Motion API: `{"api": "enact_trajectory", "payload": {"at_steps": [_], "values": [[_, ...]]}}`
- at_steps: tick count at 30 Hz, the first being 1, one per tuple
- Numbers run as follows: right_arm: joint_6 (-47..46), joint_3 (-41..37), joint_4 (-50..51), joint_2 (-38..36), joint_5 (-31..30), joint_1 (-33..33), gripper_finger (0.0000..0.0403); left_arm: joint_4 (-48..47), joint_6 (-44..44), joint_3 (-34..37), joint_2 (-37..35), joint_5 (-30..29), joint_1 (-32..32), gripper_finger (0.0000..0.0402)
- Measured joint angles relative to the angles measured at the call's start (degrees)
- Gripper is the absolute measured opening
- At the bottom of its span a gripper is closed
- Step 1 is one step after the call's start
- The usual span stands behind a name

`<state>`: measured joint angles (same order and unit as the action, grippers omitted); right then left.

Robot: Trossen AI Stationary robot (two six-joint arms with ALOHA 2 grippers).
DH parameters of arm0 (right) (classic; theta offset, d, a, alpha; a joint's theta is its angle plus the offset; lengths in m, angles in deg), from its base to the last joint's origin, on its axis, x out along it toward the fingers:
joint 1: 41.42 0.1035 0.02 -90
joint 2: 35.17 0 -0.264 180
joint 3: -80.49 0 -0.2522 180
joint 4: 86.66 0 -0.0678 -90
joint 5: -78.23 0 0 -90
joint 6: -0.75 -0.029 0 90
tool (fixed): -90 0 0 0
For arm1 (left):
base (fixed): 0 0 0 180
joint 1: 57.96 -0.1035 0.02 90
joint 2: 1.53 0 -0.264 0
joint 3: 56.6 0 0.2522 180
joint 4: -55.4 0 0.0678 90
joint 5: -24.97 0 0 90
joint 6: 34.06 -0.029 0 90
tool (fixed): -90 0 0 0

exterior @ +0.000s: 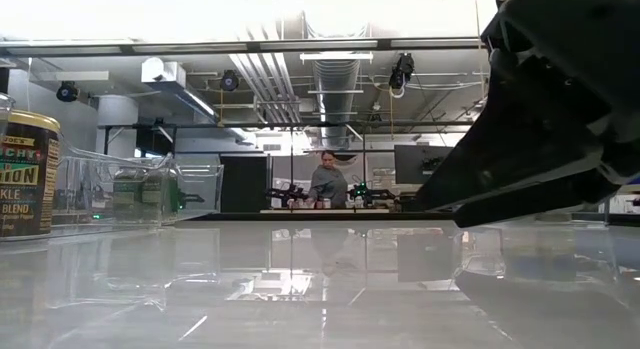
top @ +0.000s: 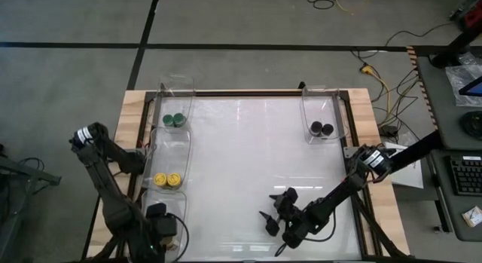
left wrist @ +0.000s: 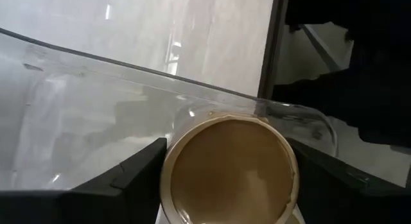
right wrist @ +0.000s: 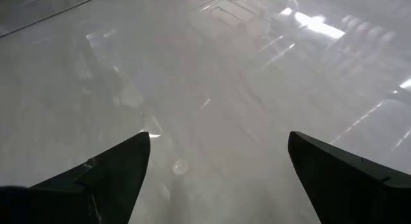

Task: Sort spices by type
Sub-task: Put the brown spice bottle into the bottom left transparent bin

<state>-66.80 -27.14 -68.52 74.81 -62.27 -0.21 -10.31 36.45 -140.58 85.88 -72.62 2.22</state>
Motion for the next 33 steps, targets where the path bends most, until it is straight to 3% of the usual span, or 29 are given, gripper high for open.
{"api": "enact_trajectory", "payload": {"at_steps": [6, 17, 33], "values": [[0.0, 0.0, 0.0, 0.0, 0.1, 0.0, 0.0361, 0.8, 0.5, -0.8, 2.9, 0.0, 1.0, 0.0261], [0.0, 0.0, 0.0, 0.0, 0.2, 0.0, 0.0361, -2.8, -2.9, -9.6, 9.4, 0.4, 1.3, 0.0261], [-1.5, 0.0, -0.3, 0.0, 1.3, 0.0, 0.0361, -1.3, 0.4, -8.0, 10.6, 0.7, 2.6, 0.0262]]}}
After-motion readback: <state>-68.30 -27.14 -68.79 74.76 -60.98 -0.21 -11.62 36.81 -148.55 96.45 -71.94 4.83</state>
